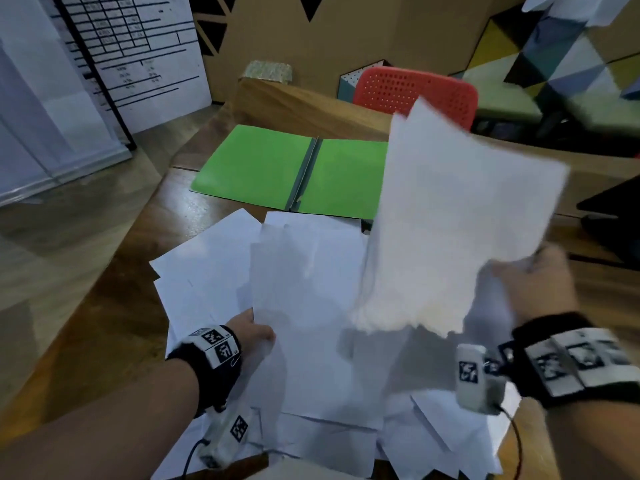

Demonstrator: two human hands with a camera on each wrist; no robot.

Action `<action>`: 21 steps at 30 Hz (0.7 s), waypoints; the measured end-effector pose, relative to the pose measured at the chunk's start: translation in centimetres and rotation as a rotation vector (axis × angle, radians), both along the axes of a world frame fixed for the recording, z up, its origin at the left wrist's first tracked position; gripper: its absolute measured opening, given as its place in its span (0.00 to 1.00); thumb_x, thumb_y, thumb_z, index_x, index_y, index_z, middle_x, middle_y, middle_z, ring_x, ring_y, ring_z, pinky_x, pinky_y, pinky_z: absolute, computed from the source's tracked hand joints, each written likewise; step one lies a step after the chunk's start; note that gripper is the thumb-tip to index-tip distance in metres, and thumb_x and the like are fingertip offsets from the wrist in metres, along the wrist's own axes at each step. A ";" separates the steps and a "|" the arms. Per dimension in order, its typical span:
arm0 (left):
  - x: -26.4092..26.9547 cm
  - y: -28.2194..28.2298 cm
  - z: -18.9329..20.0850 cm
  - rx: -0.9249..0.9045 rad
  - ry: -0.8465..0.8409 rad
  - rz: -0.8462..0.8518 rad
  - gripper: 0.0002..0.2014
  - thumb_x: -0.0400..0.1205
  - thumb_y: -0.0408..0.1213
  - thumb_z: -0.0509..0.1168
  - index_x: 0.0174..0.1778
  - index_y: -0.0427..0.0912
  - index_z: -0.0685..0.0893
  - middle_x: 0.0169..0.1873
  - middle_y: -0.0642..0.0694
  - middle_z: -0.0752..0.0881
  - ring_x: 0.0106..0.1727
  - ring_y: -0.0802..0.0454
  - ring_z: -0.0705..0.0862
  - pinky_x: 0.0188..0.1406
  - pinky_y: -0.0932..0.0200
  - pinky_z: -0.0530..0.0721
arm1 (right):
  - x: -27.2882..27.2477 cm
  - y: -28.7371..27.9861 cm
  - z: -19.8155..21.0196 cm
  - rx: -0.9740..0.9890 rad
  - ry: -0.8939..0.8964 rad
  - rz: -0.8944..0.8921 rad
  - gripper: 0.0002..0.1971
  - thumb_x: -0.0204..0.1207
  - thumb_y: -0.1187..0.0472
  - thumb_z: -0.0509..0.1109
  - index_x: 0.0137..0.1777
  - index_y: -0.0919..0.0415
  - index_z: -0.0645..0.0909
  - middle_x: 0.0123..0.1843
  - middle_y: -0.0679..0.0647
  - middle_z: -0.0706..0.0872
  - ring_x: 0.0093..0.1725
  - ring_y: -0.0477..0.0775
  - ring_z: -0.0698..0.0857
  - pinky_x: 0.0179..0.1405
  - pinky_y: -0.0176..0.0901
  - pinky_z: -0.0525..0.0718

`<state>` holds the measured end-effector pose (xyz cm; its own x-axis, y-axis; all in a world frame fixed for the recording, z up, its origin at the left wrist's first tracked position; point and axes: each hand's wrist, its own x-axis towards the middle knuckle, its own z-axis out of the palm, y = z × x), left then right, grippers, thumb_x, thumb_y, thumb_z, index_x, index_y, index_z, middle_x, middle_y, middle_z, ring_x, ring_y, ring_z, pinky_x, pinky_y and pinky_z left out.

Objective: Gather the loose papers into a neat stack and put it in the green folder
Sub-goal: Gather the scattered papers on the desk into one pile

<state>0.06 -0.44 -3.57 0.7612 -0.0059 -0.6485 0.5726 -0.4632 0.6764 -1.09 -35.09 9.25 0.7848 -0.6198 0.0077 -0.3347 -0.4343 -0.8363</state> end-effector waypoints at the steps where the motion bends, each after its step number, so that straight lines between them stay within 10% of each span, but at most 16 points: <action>1: 0.0 0.0 0.2 -0.022 -0.010 0.018 0.12 0.79 0.28 0.64 0.58 0.35 0.79 0.54 0.41 0.85 0.58 0.45 0.80 0.43 0.67 0.75 | -0.1 0.9 -1.6 -0.012 0.089 0.009 0.19 0.70 0.69 0.70 0.61 0.70 0.76 0.55 0.68 0.85 0.56 0.65 0.85 0.47 0.46 0.77; 5: -0.5 -0.2 0.6 -0.012 -0.016 0.036 0.31 0.79 0.56 0.61 0.72 0.39 0.72 0.69 0.44 0.77 0.69 0.43 0.76 0.56 0.63 0.65 | -0.9 5.5 -8.0 0.034 0.352 0.118 0.21 0.76 0.70 0.63 0.70 0.68 0.68 0.63 0.68 0.80 0.64 0.67 0.79 0.58 0.48 0.74; 10: -1.1 -0.7 0.6 -0.070 -0.046 0.057 0.34 0.64 0.48 0.74 0.65 0.35 0.78 0.52 0.46 0.81 0.58 0.48 0.81 0.52 0.61 0.72 | -1.9 8.6 -9.8 0.151 0.457 0.341 0.17 0.75 0.68 0.64 0.64 0.60 0.74 0.49 0.52 0.80 0.52 0.58 0.80 0.45 0.39 0.74; 13: -0.7 -0.8 1.1 0.040 0.021 0.097 0.19 0.80 0.35 0.64 0.67 0.35 0.76 0.60 0.43 0.80 0.58 0.48 0.78 0.52 0.60 0.73 | -2.3 5.9 -9.0 0.115 0.441 0.272 0.20 0.74 0.67 0.67 0.67 0.61 0.78 0.60 0.58 0.84 0.60 0.60 0.82 0.54 0.39 0.76; 17: 0.0 -0.1 0.2 0.021 0.070 0.128 0.28 0.78 0.44 0.63 0.72 0.34 0.72 0.72 0.33 0.75 0.73 0.36 0.73 0.74 0.49 0.71 | -2.6 3.0 -9.4 0.038 0.585 0.202 0.23 0.74 0.61 0.70 0.70 0.63 0.75 0.65 0.60 0.83 0.64 0.61 0.82 0.67 0.50 0.77; 21: -0.4 -0.2 0.3 0.058 0.030 0.034 0.24 0.78 0.48 0.67 0.66 0.37 0.77 0.55 0.47 0.80 0.58 0.47 0.79 0.59 0.59 0.72 | -2.0 5.7 -10.8 0.068 0.576 0.305 0.22 0.74 0.62 0.69 0.69 0.63 0.77 0.62 0.58 0.85 0.60 0.60 0.84 0.65 0.48 0.80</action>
<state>-0.36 -0.67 -3.24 0.7402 0.0575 -0.6699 0.6086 -0.4808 0.6312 -3.13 -29.35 -1.56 0.7925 -0.3528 -0.4974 -0.6071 -0.5332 -0.5891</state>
